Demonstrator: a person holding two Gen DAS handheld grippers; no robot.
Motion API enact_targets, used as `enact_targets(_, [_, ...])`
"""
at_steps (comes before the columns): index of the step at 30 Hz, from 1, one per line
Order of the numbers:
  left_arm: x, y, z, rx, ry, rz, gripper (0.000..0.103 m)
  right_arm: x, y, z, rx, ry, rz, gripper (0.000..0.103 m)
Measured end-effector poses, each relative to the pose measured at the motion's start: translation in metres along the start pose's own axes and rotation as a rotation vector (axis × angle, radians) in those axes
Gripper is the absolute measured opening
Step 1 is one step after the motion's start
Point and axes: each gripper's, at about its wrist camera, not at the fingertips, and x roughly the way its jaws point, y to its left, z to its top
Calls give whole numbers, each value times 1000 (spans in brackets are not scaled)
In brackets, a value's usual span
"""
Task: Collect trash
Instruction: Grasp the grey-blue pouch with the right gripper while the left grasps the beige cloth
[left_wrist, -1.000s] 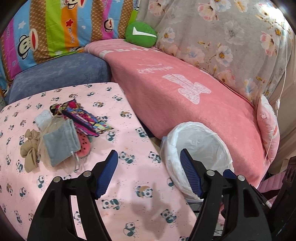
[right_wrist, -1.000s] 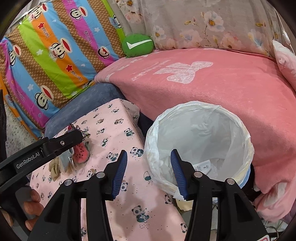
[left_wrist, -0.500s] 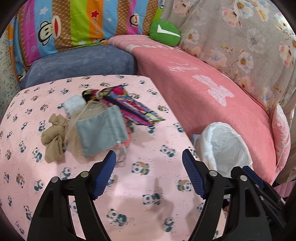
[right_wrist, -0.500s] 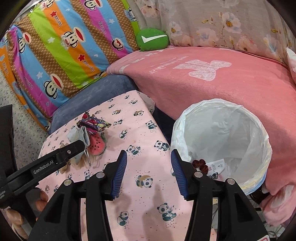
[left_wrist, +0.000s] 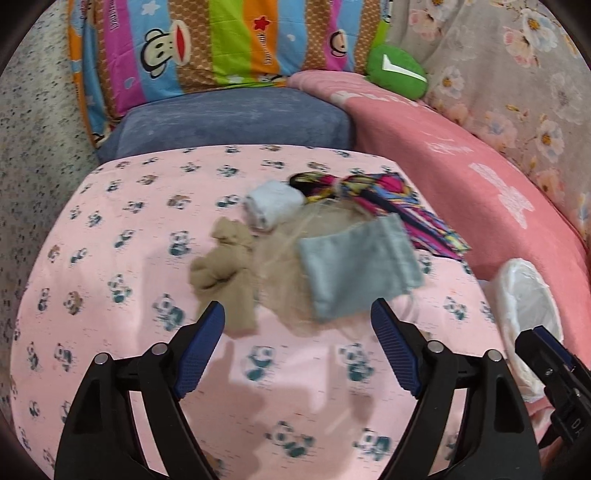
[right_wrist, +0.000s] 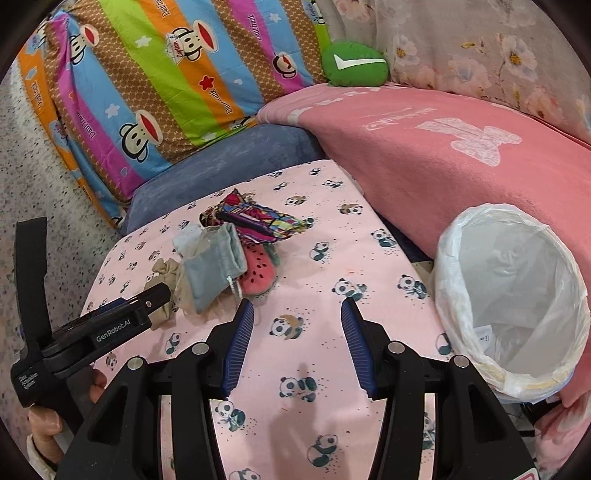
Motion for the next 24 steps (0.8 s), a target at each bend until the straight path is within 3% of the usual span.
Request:
enact_targets(6, [14,40,9,-36,16,36,78,26,25,6,-22,22,35,49])
enact_targets(15, [42,71,22,-89,47,18,77,68,49,18,-39,61,51,49])
enact_targets(24, [73,75,25,-128,108,-35,63,96,58,19,-48,95,50,46])
